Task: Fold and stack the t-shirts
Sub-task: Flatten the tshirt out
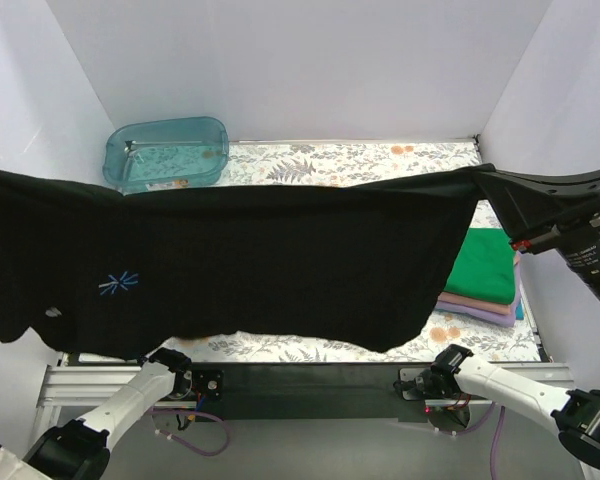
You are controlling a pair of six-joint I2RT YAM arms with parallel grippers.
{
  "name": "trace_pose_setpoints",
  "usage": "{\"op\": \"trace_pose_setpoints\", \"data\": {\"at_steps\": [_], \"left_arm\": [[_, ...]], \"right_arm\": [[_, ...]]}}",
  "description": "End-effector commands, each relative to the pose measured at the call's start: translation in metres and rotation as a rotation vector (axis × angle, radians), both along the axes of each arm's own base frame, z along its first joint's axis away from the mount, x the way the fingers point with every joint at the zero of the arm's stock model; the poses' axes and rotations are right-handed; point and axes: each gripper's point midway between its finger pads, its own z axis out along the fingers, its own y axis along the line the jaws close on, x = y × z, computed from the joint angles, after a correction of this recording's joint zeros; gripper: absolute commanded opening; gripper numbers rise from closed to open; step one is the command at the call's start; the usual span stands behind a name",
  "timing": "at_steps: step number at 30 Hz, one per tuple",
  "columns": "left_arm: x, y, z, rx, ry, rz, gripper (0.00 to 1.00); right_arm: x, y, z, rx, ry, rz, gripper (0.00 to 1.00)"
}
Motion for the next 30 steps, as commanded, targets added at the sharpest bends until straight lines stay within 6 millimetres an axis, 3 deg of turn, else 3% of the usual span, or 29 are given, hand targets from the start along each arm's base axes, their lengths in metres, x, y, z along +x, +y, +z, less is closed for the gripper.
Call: {"op": "trace_pose_setpoints", "data": {"at_steps": [1,2,3,5,6,9,10,11,12,13,14,15,16,17,18,19,20,21,22,23,24,25,26,27,28,30], "left_arm": [[0.074,-0.018,-0.019,0.074,0.151,0.082,0.0],[0.086,-0.012,-0.025,0.053,0.181,0.13,0.0],[0.114,-0.018,-0.039,0.06,0.228,0.158,0.0],[0.146,-0.02,-0.06,0.077,0.294,0.22,0.0],[0.177,-0.019,-0.082,0.058,0.362,0.285,0.0],[0.222,-0.015,-0.119,0.06,0.444,0.422,0.0],[0.257,-0.027,-0.156,0.117,0.525,0.439,0.0],[0.274,-0.03,-0.172,0.142,0.557,0.465,0.0],[0.29,-0.034,-0.185,0.148,0.569,0.474,0.0],[0.324,-0.046,-0.225,0.204,0.653,0.472,0.0],[0.342,-0.034,-0.246,0.189,0.696,0.491,0.0],[0.359,-0.032,-0.266,0.196,0.734,0.48,0.0],[0.38,-0.041,-0.281,0.224,0.739,0.411,0.0],[0.409,-0.035,-0.327,0.24,0.829,0.405,0.0],[0.428,-0.043,-0.344,0.261,0.831,0.365,0.0],[0.443,-0.059,-0.364,0.321,0.838,0.293,0.0],[0.466,-0.072,-0.415,0.391,0.904,0.239,0.0],[0.48,-0.079,-0.424,0.433,0.877,0.21,0.0],[0.49,-0.086,-0.44,0.453,0.892,0.186,0.0],[0.512,-0.092,-0.471,0.479,0.937,0.161,0.0],[0.522,-0.095,-0.482,0.5,0.952,0.15,0.0],[0.533,-0.097,-0.5,0.538,0.979,0.154,0.0],[0.543,-0.097,-0.507,0.55,0.992,0.156,0.0],[0.558,-0.101,-0.531,0.57,1.037,0.144,0.0],[0.565,-0.103,-0.538,0.592,1.047,0.142,0.0],[0.577,-0.105,-0.545,0.596,1.051,0.137,0.0]], "right_arm": [[0.016,-0.002,-0.004,0.013,0.03,-0.067,0.01],[0.025,-0.002,-0.01,0.007,0.052,-0.101,0.01],[0.045,-0.002,-0.027,-0.009,0.107,-0.177,0.01],[0.068,0.0,-0.05,-0.042,0.169,-0.261,0.01],[0.086,-0.005,-0.063,-0.05,0.212,-0.353,0.01],[0.137,-0.002,-0.119,-0.156,0.342,-0.57,0.01],[0.148,0.001,-0.134,-0.194,0.367,-0.609,0.01],[0.167,0.012,-0.164,-0.269,0.419,-0.645,0.01],[0.179,0.015,-0.177,-0.291,0.439,-0.675,0.01],[0.191,0.02,-0.192,-0.316,0.461,-0.681,0.01],[0.216,0.014,-0.227,-0.368,0.528,-0.736,0.01],[0.232,0.026,-0.239,-0.352,0.552,-0.666,0.01],[0.254,0.009,-0.256,-0.342,0.589,-0.683,0.01],[0.267,0.012,-0.272,-0.35,0.605,-0.649,0.01],[0.283,0.024,-0.312,-0.397,0.659,-0.577,0.01],[0.303,0.017,-0.317,-0.379,0.646,-0.587,0.01],[0.314,0.017,-0.331,-0.392,0.66,-0.573,0.01],[0.333,0.022,-0.359,-0.421,0.714,-0.547,0.01],[0.348,0.014,-0.369,-0.427,0.732,-0.556,0.01],[0.365,0.015,-0.403,-0.467,0.793,-0.542,0.01],[0.38,0.02,-0.399,-0.454,0.787,-0.505,0.01],[0.394,0.012,-0.407,-0.463,0.797,-0.502,0.01],[0.407,0.011,-0.436,-0.485,0.849,-0.491,0.01],[0.415,0.011,-0.443,-0.484,0.86,-0.477,0.01],[0.428,0.009,-0.437,-0.466,0.845,-0.463,0.01],[0.442,0.008,-0.457,-0.485,0.866,-0.453,0.01]]}}
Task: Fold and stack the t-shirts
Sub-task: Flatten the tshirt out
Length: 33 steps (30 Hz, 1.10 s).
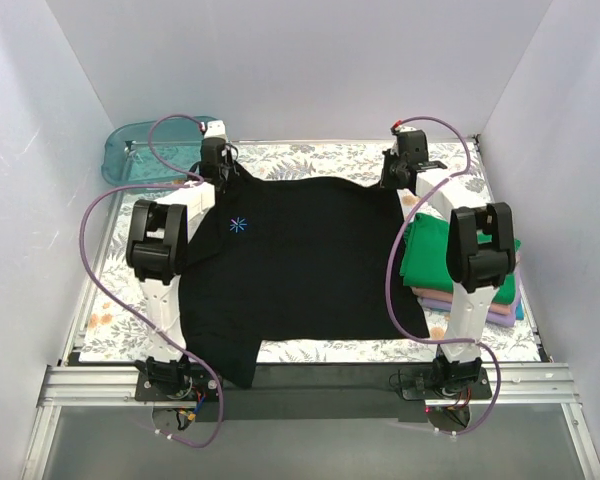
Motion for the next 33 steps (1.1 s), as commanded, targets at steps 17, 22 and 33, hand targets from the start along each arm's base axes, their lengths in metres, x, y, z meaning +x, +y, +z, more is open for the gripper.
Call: {"op": "trace_pose_setpoints", "data": {"at_steps": [17,22,33], "left_arm": [[0.003,-0.014,0.094,0.029,-0.272,-0.123,0.0],[-0.007,-0.013,0.113,0.052,-0.308,-0.14,0.0],[0.016,-0.017,0.088,0.117,-0.289,-0.177,0.0]], "right_arm": [[0.037,-0.01,0.069,0.018,-0.207,0.04,0.01],[0.028,-0.014,0.081,0.003,-0.225,0.035,0.01],[0.04,-0.029,0.071,-0.029,-0.211,0.004,0.01]]}}
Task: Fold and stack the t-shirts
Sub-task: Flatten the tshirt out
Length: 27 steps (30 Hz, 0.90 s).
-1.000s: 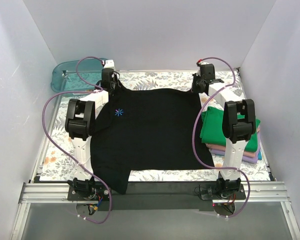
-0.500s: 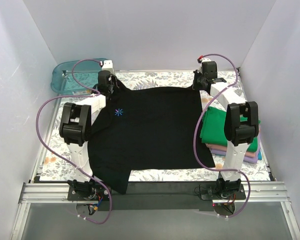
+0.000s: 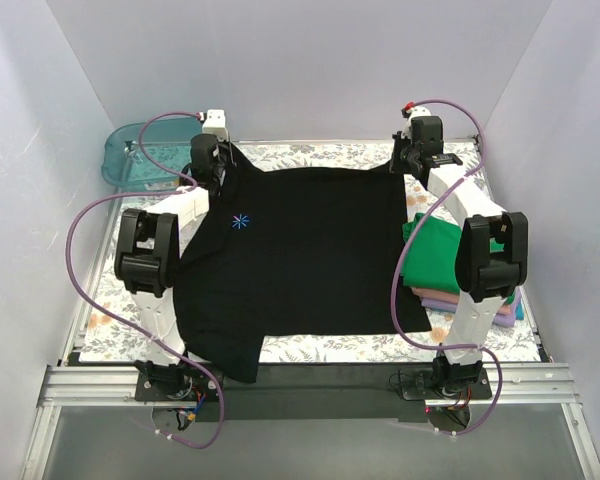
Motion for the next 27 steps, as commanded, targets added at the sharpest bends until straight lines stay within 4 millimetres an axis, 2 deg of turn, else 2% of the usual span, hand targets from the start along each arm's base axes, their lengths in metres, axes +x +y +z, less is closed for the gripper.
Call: {"op": "trace_pose_setpoints", "data": {"at_steps": [1,2,4,5,6,7,8,9,10,11,12,14,15,16,17,18,19,20,21,22,23,24,25,26,27], "left_arm": [[0.02,-0.002,0.022,0.045,-0.069,-0.02,0.0],[0.027,-0.002,0.004,0.072,-0.042,-0.023,0.0],[0.037,0.002,-0.008,0.089,-0.019,0.006,0.0],[0.049,0.002,-0.014,0.1,0.0,0.012,0.05],[0.054,0.002,-0.021,0.107,0.024,0.015,0.19],[0.06,0.002,-0.021,0.107,0.035,0.024,0.49],[0.067,0.002,-0.01,0.103,0.045,0.031,0.6],[0.071,-0.001,-0.013,0.079,0.062,0.035,0.64],[0.072,-0.003,-0.007,0.065,0.066,0.031,0.68],[0.069,-0.008,-0.003,0.054,0.081,0.014,0.71],[0.063,-0.011,0.017,0.038,0.058,0.002,0.73],[0.05,-0.026,0.039,0.01,0.031,-0.033,0.77],[0.04,-0.029,0.036,0.004,0.045,-0.042,0.78],[0.026,-0.037,0.069,-0.016,0.001,-0.062,0.78],[0.017,-0.04,0.072,-0.02,0.011,-0.074,0.79],[0.002,-0.044,0.062,-0.022,0.045,-0.091,0.79],[-0.014,-0.048,0.081,-0.039,0.024,-0.098,0.79],[-0.025,-0.048,0.083,-0.08,0.039,-0.088,0.8],[-0.037,-0.051,0.077,-0.106,0.068,-0.11,0.81],[-0.056,-0.049,0.073,-0.125,0.094,-0.108,0.81],[-0.067,-0.048,0.06,-0.153,0.14,-0.097,0.81],[-0.078,-0.042,0.048,-0.155,0.179,-0.068,0.89],[-0.097,-0.035,0.03,-0.154,0.224,-0.043,0.9],[-0.105,-0.03,0.021,-0.178,0.245,-0.004,0.9],[-0.112,-0.025,0.013,-0.176,0.261,0.022,0.91]], "right_arm": [[0.019,-0.014,0.012,-0.027,-0.057,-0.029,0.01],[0.025,-0.014,0.007,-0.027,-0.052,-0.029,0.01],[0.031,-0.017,-0.007,-0.03,-0.026,-0.032,0.03],[0.033,-0.016,-0.013,-0.028,-0.017,-0.019,0.07],[0.039,-0.016,-0.009,-0.029,-0.027,-0.011,0.14],[0.04,-0.017,-0.023,-0.035,0.008,-0.011,0.31],[0.041,-0.016,-0.024,-0.039,0.019,-0.008,0.38],[0.046,-0.016,-0.017,-0.038,0.01,-0.009,0.48],[0.045,-0.016,-0.015,-0.035,0.015,-0.008,0.76],[0.043,-0.014,-0.011,-0.03,0.016,0.001,0.89],[0.039,-0.008,-0.005,-0.011,0.012,0.027,0.98],[0.027,-0.003,0.011,0.012,-0.005,0.049,0.98],[0.021,0.002,0.015,0.016,-0.009,0.064,0.98],[0.007,0.004,0.022,0.018,-0.01,0.075,0.98],[-0.001,0.008,0.026,0.022,-0.013,0.085,0.98],[-0.014,0.018,0.025,0.025,-0.004,0.106,0.98],[-0.033,0.021,0.026,0.026,0.004,0.119,0.98],[-0.047,0.025,0.022,0.031,0.02,0.124,0.98],[-0.061,0.036,0.018,0.033,0.035,0.14,0.98],[-0.087,0.036,0.005,0.031,0.072,0.141,0.98],[-0.103,0.046,-0.001,0.04,0.092,0.154,0.98],[-0.119,0.051,0.006,0.05,0.076,0.167,0.98],[-0.135,0.054,-0.005,0.055,0.101,0.171,0.98],[-0.16,0.06,-0.033,0.037,0.159,0.184,0.98],[-0.17,0.064,-0.032,0.062,0.141,0.181,0.98]]}}
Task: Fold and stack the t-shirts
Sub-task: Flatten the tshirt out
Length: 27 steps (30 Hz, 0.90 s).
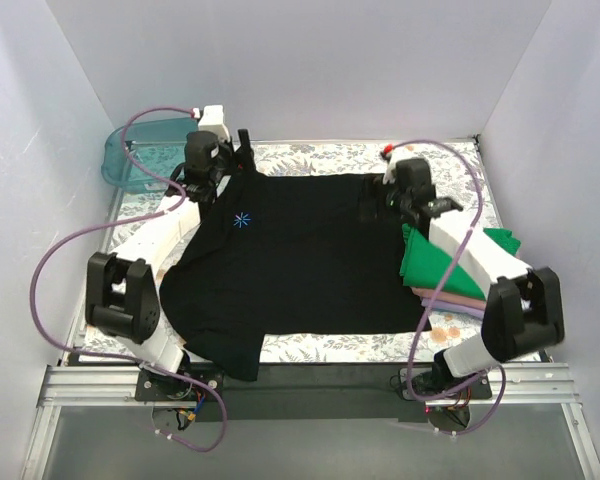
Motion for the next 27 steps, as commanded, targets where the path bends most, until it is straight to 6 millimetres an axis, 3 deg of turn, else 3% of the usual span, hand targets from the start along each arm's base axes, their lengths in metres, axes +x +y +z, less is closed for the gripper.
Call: {"op": "trace_pose_setpoints", "data": {"at_steps": [1,2,4,5,11,16,18,20,24,25,27], "left_arm": [[-0.04,0.024,-0.078,-0.017,0.221,0.102,0.91],[-0.044,0.025,-0.084,-0.02,0.237,0.104,0.9],[-0.054,0.028,-0.104,-0.005,0.293,0.119,0.91],[-0.055,0.032,-0.116,0.005,0.322,0.135,0.91],[-0.061,0.043,-0.158,0.057,0.44,0.198,0.86],[-0.058,0.035,-0.185,0.052,0.519,0.186,0.62],[-0.061,0.037,-0.198,0.063,0.565,0.199,0.5],[-0.063,0.042,-0.214,0.088,0.613,0.236,0.44],[-0.064,0.046,-0.218,0.096,0.629,0.261,0.25],[-0.063,0.048,-0.217,0.102,0.626,0.273,0.13],[-0.059,0.056,-0.209,0.118,0.598,0.319,0.0]], "right_arm": [[-0.049,0.014,-0.039,0.029,0.087,0.003,0.98],[-0.068,0.015,-0.06,0.02,0.135,0.014,0.98],[-0.078,0.018,-0.067,0.055,0.146,-0.01,0.98],[-0.091,0.016,-0.083,0.05,0.18,-0.016,0.98],[-0.108,0.017,-0.106,0.1,0.196,-0.027,0.98],[-0.119,0.013,-0.134,0.101,0.249,-0.056,0.98],[-0.123,0.013,-0.143,0.105,0.265,-0.055,0.98],[-0.127,0.013,-0.154,0.105,0.285,-0.049,0.98],[-0.131,0.011,-0.165,0.094,0.31,-0.053,0.98],[-0.133,0.011,-0.167,0.09,0.315,-0.055,0.98],[-0.134,0.008,-0.169,0.081,0.317,-0.061,0.98]]}}
